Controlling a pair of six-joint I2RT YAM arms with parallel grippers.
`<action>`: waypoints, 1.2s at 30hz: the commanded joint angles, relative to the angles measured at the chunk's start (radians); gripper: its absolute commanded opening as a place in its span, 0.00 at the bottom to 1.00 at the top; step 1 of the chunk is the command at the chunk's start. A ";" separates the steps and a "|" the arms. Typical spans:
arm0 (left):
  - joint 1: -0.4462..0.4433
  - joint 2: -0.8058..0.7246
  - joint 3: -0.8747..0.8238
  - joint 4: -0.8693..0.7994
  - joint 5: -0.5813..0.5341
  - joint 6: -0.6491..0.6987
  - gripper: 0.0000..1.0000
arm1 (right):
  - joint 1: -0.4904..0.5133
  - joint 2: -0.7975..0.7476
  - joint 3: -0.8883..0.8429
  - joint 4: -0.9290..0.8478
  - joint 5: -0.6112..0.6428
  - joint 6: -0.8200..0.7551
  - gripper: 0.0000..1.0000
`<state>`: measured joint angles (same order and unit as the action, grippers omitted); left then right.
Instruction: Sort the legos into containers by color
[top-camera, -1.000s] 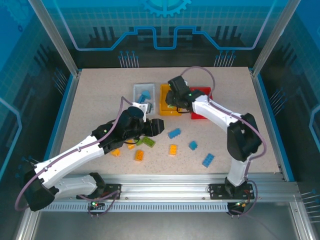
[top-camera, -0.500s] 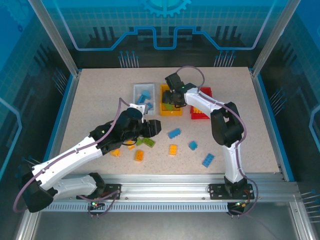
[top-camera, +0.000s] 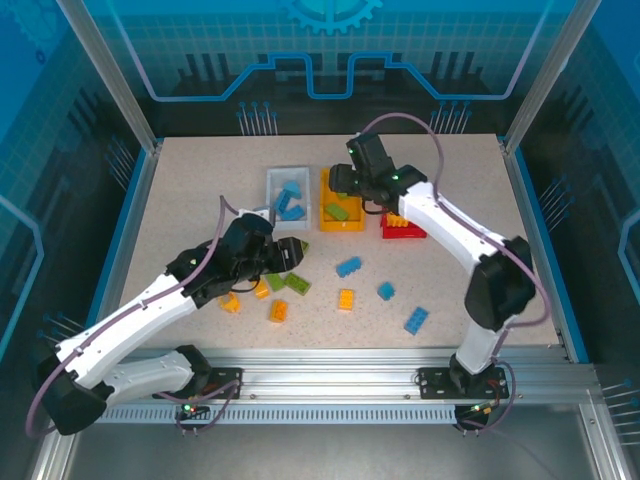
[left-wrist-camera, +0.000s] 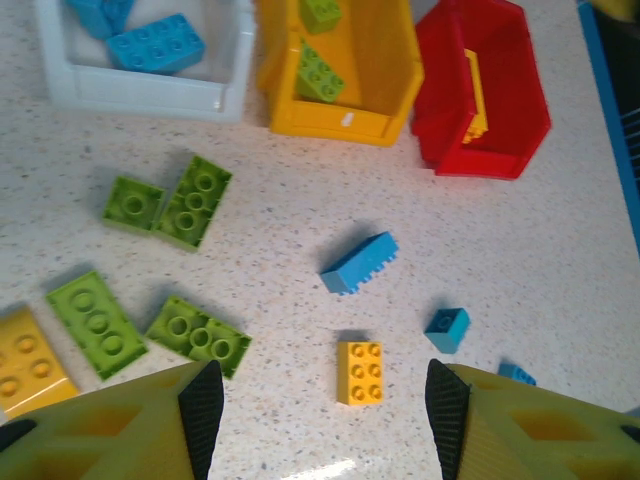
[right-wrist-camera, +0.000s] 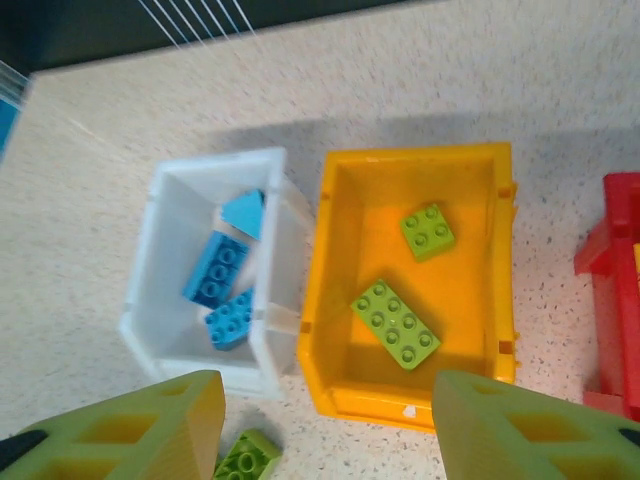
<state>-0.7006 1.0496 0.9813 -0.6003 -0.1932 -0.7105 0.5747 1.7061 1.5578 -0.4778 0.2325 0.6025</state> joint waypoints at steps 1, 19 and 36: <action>0.031 -0.012 0.045 -0.066 0.036 -0.002 0.59 | 0.037 -0.112 -0.106 0.022 0.043 -0.043 0.58; -0.061 0.579 0.260 0.137 0.280 0.572 0.60 | 0.232 -0.832 -0.718 -0.199 -0.039 0.118 0.63; -0.088 0.983 0.474 0.098 0.170 0.690 0.55 | 0.236 -0.965 -0.755 -0.260 -0.042 0.205 0.66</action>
<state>-0.7868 2.0041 1.4223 -0.4892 -0.0402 -0.0437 0.7986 0.7372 0.7853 -0.7258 0.2005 0.7940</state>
